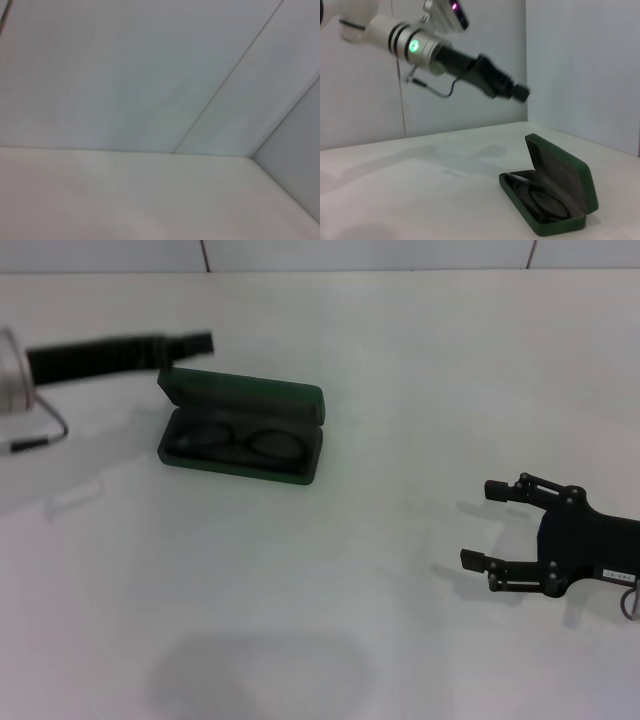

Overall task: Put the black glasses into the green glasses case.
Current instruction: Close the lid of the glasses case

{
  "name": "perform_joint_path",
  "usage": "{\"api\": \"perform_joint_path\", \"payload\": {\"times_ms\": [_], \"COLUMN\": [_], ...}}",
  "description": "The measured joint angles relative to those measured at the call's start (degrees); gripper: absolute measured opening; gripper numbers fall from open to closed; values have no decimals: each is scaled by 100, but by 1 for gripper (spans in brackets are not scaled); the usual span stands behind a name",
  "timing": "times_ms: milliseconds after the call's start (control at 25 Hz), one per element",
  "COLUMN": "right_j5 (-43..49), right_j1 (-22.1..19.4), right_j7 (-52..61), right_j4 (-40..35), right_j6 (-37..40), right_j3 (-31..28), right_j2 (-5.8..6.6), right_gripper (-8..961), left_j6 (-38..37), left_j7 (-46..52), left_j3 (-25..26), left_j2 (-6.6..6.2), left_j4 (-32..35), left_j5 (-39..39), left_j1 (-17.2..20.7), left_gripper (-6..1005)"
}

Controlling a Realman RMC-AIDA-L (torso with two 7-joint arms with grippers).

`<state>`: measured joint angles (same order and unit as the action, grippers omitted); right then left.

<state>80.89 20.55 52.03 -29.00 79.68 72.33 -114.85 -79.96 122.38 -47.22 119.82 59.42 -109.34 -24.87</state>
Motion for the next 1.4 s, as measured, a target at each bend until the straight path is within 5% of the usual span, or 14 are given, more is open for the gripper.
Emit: {"api": "perform_joint_path", "payload": {"times_ms": [240, 520, 680, 1040, 1400], "right_j5": [-4, 31, 35, 41, 42], "right_j1": [33, 138, 164, 175, 178], "right_j7": [0, 231, 241, 226, 197], "right_j4": [67, 71, 71, 71, 78], "right_j6": [-49, -212, -250, -274, -342], "right_j3": [0, 0, 0, 0, 12], "right_j2": [-11, -19, -28, -26, -28], "right_gripper": [890, 889, 889, 889, 890], "left_j6": [1556, 3804, 4675, 5472, 5673], "left_j7": [1299, 2967, 3592, 3806, 3734], "left_j3": [-1315, -3267, -3964, -4263, -4356], "left_j2": [-10, 4, 17, 27, 29], "left_j4": [380, 373, 203, -722, -941], "left_j5": [-282, -1827, -2260, -2269, -2266], "left_j1": [-314, -475, -468, -714, -697], "left_gripper": [47, 48, 48, 50, 51]}}
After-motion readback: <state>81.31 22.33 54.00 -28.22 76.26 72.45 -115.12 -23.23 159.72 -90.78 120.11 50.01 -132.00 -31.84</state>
